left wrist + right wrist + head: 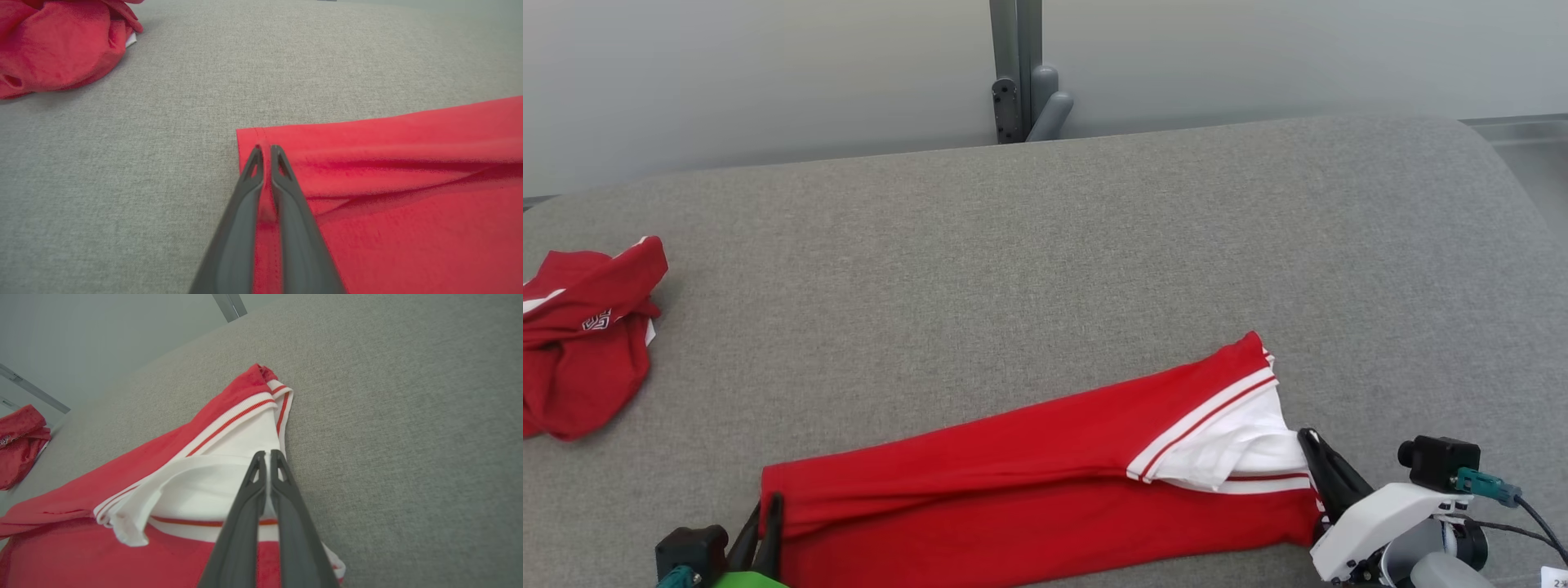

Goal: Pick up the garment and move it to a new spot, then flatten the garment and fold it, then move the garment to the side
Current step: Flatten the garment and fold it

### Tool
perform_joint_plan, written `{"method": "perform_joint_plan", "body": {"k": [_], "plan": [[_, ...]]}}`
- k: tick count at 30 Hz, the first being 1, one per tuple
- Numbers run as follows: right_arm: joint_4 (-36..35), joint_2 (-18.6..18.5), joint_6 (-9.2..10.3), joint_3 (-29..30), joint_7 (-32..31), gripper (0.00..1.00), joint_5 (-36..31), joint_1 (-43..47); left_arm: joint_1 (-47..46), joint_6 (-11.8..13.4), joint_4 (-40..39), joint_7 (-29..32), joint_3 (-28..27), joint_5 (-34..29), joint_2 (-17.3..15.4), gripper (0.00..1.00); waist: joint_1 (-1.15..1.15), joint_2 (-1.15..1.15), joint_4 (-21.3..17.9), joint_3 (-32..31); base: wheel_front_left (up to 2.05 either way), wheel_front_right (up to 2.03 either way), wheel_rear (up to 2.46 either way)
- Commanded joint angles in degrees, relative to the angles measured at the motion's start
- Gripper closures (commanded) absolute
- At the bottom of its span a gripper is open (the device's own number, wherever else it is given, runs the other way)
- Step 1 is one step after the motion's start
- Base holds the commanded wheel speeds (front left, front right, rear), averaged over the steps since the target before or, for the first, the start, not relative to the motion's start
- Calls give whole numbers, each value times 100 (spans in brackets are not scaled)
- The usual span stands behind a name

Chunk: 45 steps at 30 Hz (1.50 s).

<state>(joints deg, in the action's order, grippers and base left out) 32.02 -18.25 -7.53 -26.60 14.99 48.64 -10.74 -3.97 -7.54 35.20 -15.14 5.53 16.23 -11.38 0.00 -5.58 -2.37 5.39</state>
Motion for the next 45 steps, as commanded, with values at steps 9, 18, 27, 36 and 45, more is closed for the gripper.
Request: {"method": "perform_joint_plan", "body": {"k": [9, 18, 27, 36, 45], "plan": [[-776, 99, 8, 1065, 19, 0, -795, 505, 607, 301, -911, 3, -787, -695, 513, 0, 0, 0, 60, -27, 0, 0, 0], [-522, 308, 8, 1320, 20, 0, -1638, 415, 804, 285, -1244, 3, -979, -1030, 793, 0, 0, 0, 274, -52, 0, 0, 0], [229, 519, 8, 1339, -48, 0, -2253, 65, 787, 213, -1232, 3, -975, -1087, 832, 0, 0, 0, 507, 31, 0, 0, 0], [1351, 772, 8, 1448, -359, 0, -2555, -416, 662, 165, -1174, 3, -913, -1005, 842, 0, 0, 0, 737, 160, 0, 0, 0], [1904, 869, 10, 1470, -360, 100, -2035, -691, 599, 169, -1202, 3, -915, -981, 843, 0, 0, 0, 796, 258, 0, 0, 0]]}}
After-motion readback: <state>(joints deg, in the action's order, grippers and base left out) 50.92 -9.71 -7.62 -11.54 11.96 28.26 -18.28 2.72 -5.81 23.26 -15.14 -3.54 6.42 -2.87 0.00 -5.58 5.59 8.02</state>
